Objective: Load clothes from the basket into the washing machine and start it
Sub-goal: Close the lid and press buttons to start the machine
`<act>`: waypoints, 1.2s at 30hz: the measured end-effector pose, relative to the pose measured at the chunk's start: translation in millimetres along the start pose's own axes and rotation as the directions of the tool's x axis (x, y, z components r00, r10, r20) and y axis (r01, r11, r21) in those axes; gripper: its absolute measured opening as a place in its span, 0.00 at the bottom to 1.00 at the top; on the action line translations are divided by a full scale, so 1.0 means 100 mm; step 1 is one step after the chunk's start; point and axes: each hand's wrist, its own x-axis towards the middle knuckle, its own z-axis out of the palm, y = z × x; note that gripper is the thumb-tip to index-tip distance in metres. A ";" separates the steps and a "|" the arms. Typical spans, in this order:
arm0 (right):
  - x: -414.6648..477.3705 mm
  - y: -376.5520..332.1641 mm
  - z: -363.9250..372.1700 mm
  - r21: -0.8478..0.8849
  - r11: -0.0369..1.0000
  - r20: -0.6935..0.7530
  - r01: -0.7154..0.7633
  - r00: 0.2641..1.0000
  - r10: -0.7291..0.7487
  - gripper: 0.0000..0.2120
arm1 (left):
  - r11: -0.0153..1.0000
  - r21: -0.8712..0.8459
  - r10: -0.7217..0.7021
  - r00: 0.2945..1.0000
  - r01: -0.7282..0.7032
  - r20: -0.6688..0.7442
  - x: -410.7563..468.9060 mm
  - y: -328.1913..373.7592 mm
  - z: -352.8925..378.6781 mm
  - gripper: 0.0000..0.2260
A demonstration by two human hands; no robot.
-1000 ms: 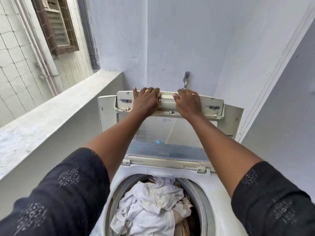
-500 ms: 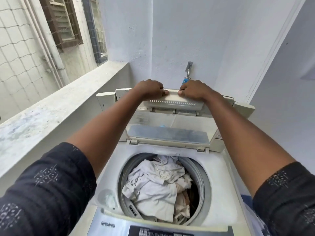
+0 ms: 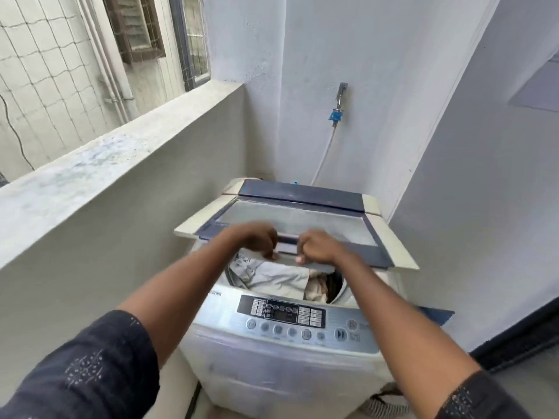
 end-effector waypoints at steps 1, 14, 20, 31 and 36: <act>-0.02 0.03 0.16 0.006 1.000 0.008 -0.019 1.000 0.019 0.11 | 1.000 0.006 -0.006 1.000 0.005 0.005 0.01 -0.02 0.17 0.13; 0.08 0.43 1.09 0.226 0.967 -0.011 -0.116 0.993 0.121 0.09 | 0.973 -0.224 -0.106 0.973 0.058 -0.207 0.33 -0.23 1.19 0.13; 0.16 0.45 1.16 0.212 0.968 -0.039 -0.137 0.988 0.148 0.04 | 0.982 -0.185 -0.097 0.958 0.047 -0.270 0.42 -0.26 1.37 0.12; 0.16 0.42 1.21 0.108 0.988 -0.061 -0.108 0.992 0.115 0.04 | 0.994 -0.105 -0.054 0.955 0.024 -0.293 0.38 -0.24 1.45 0.10; 0.07 0.43 1.27 0.180 0.979 -0.187 -0.090 0.974 0.124 0.07 | 0.993 -0.098 -0.085 0.951 0.059 -0.298 0.30 -0.18 1.43 0.10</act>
